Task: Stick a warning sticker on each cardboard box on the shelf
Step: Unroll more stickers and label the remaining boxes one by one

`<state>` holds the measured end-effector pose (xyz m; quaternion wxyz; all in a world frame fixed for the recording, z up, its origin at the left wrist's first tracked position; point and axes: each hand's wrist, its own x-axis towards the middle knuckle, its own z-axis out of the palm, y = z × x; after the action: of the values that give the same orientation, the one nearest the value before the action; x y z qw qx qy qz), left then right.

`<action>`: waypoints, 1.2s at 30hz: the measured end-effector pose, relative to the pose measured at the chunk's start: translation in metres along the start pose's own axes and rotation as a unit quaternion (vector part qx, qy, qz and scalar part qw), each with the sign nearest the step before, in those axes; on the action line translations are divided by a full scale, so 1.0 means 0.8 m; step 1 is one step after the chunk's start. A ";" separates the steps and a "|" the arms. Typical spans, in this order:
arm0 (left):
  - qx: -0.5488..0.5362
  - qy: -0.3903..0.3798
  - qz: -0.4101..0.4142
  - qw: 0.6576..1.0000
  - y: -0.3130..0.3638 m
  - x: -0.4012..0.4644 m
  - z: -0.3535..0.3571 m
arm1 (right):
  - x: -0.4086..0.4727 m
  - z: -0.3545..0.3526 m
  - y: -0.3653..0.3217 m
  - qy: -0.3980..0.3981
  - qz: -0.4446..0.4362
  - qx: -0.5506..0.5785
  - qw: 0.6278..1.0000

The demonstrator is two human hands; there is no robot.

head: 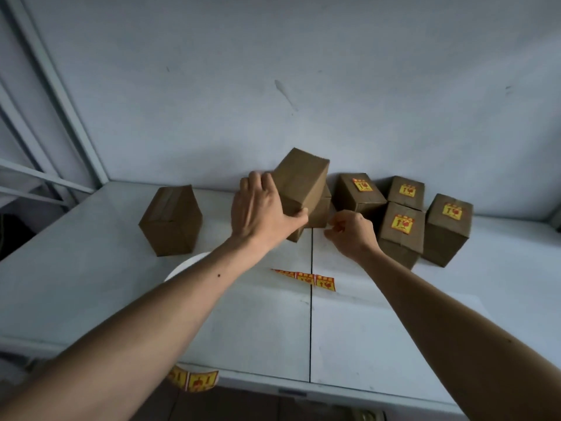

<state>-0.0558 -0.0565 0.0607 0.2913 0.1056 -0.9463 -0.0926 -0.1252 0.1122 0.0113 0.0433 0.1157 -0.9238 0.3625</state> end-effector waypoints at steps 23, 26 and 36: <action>-0.046 -0.142 0.009 0.989 0.052 -0.028 0.104 | 0.020 -0.006 0.048 0.018 0.093 0.143 0.985; -0.078 -0.165 0.006 0.983 0.044 -0.030 0.106 | 0.014 -0.003 0.058 0.009 0.111 0.146 0.983; -0.019 -0.430 -0.018 0.902 -0.001 -0.052 0.111 | -0.033 0.020 0.077 -0.228 0.061 -0.082 0.968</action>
<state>-0.0728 -0.0363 -0.0341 -0.1439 0.0673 -0.9755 -0.1521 -0.1146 0.1498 -0.0452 -0.1813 0.1352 -0.9410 0.2516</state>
